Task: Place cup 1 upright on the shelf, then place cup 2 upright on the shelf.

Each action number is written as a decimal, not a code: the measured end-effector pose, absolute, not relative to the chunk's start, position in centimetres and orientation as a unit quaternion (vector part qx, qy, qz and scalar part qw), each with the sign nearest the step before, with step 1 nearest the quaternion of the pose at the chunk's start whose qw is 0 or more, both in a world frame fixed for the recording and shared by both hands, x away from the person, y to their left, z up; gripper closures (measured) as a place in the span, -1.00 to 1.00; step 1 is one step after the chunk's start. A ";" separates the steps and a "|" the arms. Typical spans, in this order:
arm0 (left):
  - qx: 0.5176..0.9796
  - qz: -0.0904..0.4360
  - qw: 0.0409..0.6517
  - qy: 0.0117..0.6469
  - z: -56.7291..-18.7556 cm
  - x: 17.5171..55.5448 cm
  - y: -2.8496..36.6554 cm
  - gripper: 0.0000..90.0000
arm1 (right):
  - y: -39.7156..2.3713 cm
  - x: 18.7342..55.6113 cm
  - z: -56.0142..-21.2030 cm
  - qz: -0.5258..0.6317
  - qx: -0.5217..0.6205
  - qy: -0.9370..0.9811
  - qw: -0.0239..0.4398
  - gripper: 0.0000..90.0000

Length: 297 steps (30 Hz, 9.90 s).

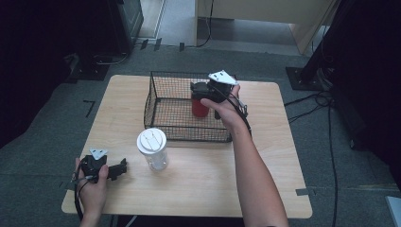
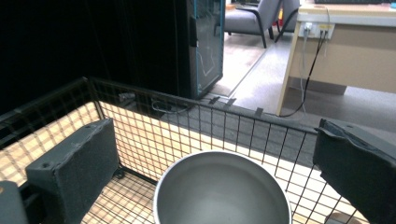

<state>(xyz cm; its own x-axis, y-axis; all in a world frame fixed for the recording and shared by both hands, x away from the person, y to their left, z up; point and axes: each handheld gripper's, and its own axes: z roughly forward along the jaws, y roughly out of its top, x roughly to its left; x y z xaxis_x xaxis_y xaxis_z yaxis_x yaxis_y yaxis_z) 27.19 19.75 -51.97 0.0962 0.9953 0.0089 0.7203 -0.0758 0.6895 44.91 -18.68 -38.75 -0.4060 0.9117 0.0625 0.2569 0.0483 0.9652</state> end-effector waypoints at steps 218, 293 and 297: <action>0.748 0.192 0.447 0.451 -44.8 25.1 9.6 -1.00 | -40.9 23.0 -52.7 0.289 0.641 0.661 0.261 -0.96; 0.680 0.276 0.539 0.413 -38.9 27.8 5.8 -0.62 | -41.1 22.9 -52.7 0.293 0.635 0.667 0.259 -0.95; 0.670 0.287 0.549 0.409 -38.2 28.1 5.5 -0.62 | -41.1 22.9 -52.7 0.293 0.635 0.666 0.259 -0.95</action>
<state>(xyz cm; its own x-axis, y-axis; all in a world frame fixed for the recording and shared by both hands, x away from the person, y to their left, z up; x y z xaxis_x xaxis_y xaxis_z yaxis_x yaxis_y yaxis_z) 28.13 5.49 -38.19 0.5018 0.8626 -0.0647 0.2328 -0.0626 0.9705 22.90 -41.09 -52.72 -0.0597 0.9979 0.0267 0.6941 0.0223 0.7195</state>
